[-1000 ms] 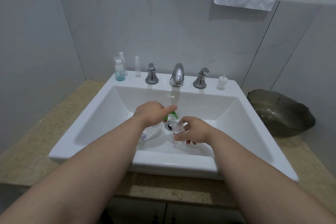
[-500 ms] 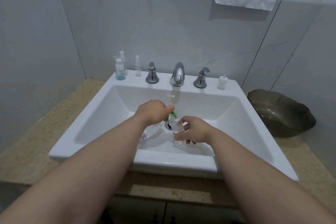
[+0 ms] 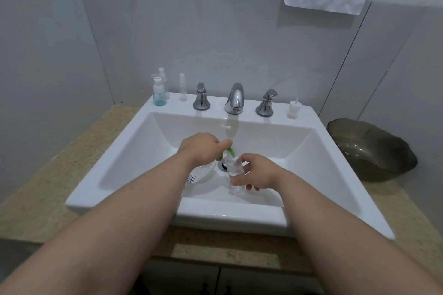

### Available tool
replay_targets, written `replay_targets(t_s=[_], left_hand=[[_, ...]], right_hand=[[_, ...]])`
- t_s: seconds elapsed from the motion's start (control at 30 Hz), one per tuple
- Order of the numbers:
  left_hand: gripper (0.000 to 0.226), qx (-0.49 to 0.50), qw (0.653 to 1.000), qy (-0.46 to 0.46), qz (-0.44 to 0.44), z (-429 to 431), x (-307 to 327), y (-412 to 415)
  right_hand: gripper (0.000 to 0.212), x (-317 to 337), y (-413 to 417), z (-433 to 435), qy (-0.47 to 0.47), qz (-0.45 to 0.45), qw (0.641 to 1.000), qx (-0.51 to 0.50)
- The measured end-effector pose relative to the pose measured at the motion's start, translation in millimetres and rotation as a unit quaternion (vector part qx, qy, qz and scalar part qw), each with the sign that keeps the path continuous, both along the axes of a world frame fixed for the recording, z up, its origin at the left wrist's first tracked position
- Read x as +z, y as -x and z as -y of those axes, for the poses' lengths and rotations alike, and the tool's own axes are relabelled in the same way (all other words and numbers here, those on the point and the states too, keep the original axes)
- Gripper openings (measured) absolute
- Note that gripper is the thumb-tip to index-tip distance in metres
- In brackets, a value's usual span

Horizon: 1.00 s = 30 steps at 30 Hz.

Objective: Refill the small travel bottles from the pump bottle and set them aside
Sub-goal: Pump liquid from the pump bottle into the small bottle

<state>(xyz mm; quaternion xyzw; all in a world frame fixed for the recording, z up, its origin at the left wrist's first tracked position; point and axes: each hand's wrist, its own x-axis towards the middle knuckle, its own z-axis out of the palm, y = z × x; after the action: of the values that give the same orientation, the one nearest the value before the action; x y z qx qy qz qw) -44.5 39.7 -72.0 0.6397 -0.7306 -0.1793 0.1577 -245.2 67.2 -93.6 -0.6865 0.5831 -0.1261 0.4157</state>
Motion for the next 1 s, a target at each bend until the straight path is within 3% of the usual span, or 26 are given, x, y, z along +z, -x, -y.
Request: replay_targets(t_s=[0.2,1.0], left_hand=[[0.069,0.002,1.000,-0.007,-0.007,-3.8,3.1,-0.4],[0.048,0.003,1.000,-0.002,0.000,0.6,3.6,4.9]], right_hand=[[0.047,0.8,-0.6,0.3,0.002,-0.001,1.000,-0.003],[0.050,0.2,-0.2,0.3,0.000,-0.006,1.000,0.003]])
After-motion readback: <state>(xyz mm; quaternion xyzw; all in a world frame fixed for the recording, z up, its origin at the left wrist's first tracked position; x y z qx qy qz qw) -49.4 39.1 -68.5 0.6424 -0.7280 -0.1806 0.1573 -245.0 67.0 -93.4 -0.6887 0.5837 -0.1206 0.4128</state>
